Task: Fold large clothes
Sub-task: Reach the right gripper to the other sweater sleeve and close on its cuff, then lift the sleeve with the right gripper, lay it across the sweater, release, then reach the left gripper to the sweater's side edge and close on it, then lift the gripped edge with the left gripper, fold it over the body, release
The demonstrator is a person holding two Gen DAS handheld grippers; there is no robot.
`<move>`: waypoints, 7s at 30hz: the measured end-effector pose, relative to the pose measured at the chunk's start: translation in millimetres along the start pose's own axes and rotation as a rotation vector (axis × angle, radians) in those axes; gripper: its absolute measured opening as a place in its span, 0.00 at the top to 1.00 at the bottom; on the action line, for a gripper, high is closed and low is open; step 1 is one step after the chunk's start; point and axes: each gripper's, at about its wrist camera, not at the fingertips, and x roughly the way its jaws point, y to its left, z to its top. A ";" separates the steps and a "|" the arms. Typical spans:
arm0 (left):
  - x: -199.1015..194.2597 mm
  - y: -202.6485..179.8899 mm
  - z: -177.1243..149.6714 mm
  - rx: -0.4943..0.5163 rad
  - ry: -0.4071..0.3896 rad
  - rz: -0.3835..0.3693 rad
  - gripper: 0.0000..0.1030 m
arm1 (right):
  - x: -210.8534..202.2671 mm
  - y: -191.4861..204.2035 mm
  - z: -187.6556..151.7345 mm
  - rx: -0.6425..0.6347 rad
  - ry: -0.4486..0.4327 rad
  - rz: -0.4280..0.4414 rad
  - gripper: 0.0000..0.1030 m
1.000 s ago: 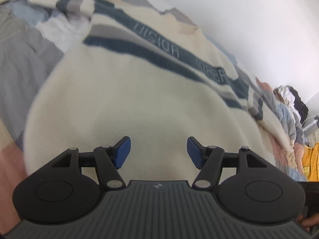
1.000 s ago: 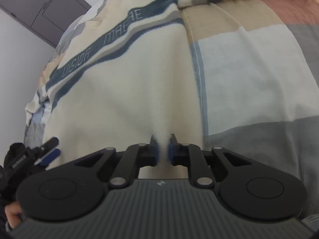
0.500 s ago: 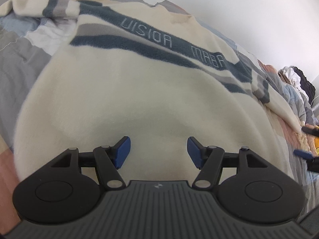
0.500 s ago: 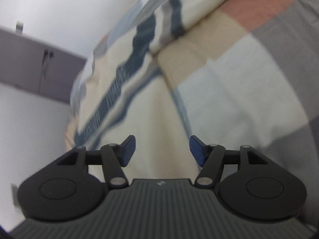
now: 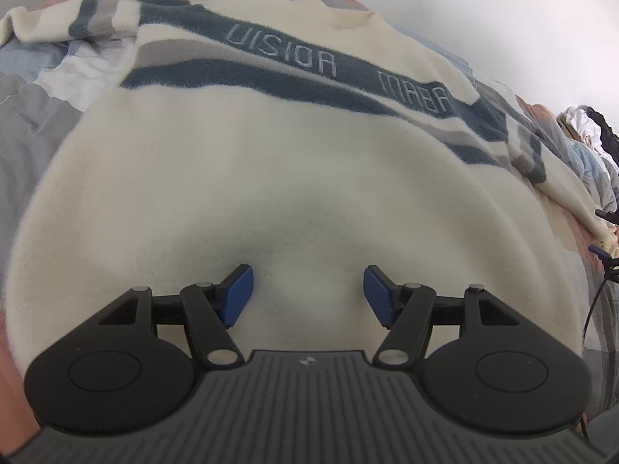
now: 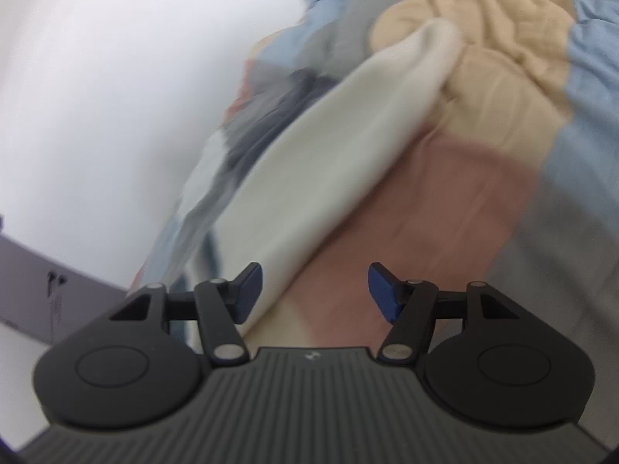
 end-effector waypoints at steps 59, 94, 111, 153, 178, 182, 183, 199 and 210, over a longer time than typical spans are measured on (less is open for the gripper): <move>-96.1 124.6 29.4 -0.369 -0.322 -0.132 0.33 | -129.5 286.8 -426.2 -1.666 -0.026 0.603 0.90; -67.3 59.4 25.7 -0.131 -0.265 -0.241 0.34 | -113.4 232.6 -353.5 -1.279 0.231 0.441 0.44; -9.5 23.0 10.5 0.050 -0.066 -0.136 0.58 | -45.9 228.1 -354.2 -1.177 0.271 0.298 0.49; -15.5 270.6 81.4 -0.909 -0.438 -0.047 0.35 | -25.5 219.6 -341.0 -0.992 0.444 0.262 0.49; 28.0 418.1 248.6 -0.990 -0.552 0.213 0.35 | 24.7 236.1 -345.9 -1.000 0.458 0.337 0.49; 28.6 435.1 260.3 -1.003 -0.533 0.284 0.64 | 29.5 241.5 -349.1 -1.018 0.455 0.332 0.49; 28.9 434.4 269.3 -0.941 -0.493 0.330 0.83 | 30.6 241.4 -350.0 -1.024 0.451 0.335 0.49; -82.4 230.3 353.7 -0.237 -0.500 0.496 0.88 | 22.7 237.5 -331.3 -0.961 0.400 0.403 0.50; -131.5 5.1 319.3 0.194 -0.535 0.372 0.88 | -27.7 217.2 -290.1 -0.906 0.281 0.441 0.49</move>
